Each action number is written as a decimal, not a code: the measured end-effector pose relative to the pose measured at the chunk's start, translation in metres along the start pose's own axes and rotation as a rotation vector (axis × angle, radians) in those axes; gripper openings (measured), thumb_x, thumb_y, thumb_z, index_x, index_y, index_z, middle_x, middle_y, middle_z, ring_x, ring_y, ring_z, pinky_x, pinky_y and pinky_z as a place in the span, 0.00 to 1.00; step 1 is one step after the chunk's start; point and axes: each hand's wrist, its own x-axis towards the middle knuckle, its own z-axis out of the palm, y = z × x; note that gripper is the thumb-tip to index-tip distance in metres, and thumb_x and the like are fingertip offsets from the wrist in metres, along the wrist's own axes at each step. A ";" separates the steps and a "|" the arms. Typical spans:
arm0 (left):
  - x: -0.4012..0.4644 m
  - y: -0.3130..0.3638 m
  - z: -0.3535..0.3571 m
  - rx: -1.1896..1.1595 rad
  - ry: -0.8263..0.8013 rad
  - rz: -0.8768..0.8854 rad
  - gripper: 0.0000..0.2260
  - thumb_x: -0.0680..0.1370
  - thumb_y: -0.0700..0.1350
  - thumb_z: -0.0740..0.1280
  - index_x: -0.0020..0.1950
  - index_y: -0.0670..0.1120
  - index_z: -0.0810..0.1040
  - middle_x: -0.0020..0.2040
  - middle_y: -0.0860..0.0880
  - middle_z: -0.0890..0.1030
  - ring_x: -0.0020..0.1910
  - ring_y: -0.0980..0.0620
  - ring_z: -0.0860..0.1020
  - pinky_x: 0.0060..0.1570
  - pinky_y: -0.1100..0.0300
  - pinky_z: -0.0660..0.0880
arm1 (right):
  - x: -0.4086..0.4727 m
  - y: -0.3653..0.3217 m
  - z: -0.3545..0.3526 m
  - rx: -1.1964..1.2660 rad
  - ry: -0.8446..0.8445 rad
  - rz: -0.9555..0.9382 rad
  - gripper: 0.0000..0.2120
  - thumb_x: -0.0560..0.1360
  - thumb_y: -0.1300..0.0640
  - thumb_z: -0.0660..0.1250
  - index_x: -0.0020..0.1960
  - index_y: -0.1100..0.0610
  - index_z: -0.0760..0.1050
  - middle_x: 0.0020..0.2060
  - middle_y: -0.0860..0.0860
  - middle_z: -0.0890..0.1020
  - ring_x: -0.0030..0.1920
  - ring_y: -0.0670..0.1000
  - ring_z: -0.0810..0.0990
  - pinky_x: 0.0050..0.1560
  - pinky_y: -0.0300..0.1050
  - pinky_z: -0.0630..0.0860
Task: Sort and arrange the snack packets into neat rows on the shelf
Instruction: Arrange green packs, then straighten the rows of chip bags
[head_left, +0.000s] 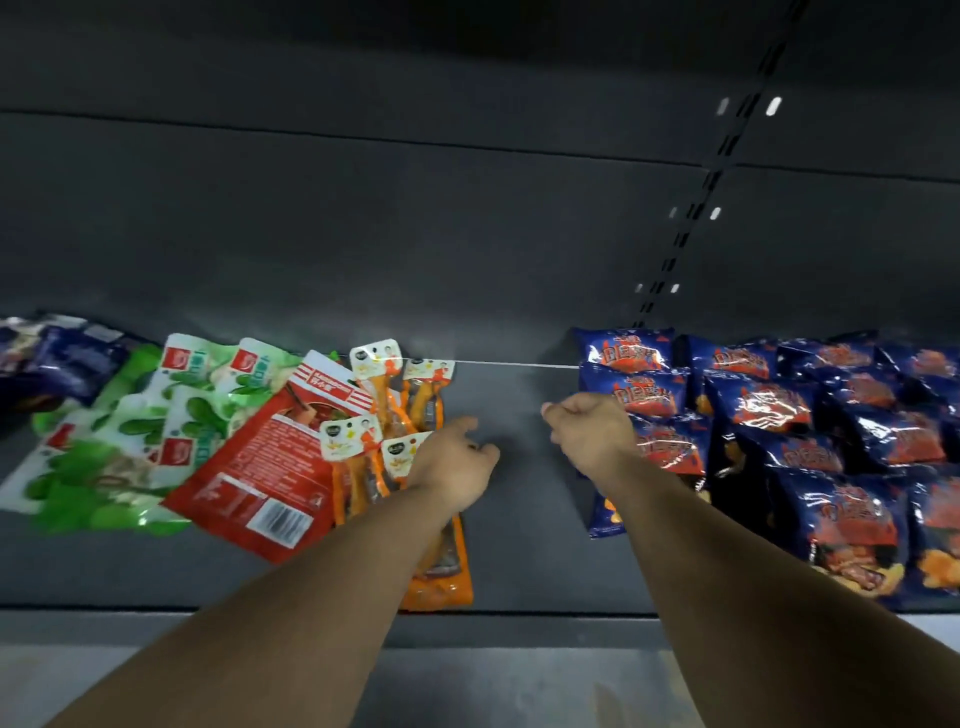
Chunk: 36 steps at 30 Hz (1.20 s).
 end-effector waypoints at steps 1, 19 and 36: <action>-0.002 -0.005 -0.010 -0.012 0.017 -0.015 0.19 0.79 0.45 0.63 0.70 0.47 0.70 0.58 0.47 0.79 0.54 0.46 0.78 0.48 0.61 0.72 | -0.001 -0.005 0.011 -0.010 -0.047 0.000 0.12 0.76 0.51 0.67 0.36 0.54 0.75 0.41 0.56 0.81 0.43 0.54 0.76 0.53 0.50 0.75; -0.016 -0.134 -0.177 -0.058 0.327 -0.179 0.17 0.77 0.49 0.65 0.65 0.46 0.74 0.61 0.45 0.78 0.60 0.45 0.76 0.57 0.60 0.71 | -0.066 -0.101 0.203 -0.265 -0.266 -0.175 0.21 0.76 0.46 0.65 0.65 0.57 0.72 0.64 0.56 0.75 0.63 0.56 0.73 0.61 0.43 0.69; -0.012 -0.297 -0.378 -0.368 0.915 -0.645 0.26 0.76 0.51 0.66 0.69 0.39 0.65 0.67 0.38 0.69 0.63 0.37 0.71 0.57 0.51 0.69 | -0.121 -0.162 0.337 -0.160 -0.448 -0.243 0.22 0.75 0.48 0.68 0.64 0.58 0.71 0.58 0.57 0.78 0.55 0.58 0.79 0.56 0.50 0.75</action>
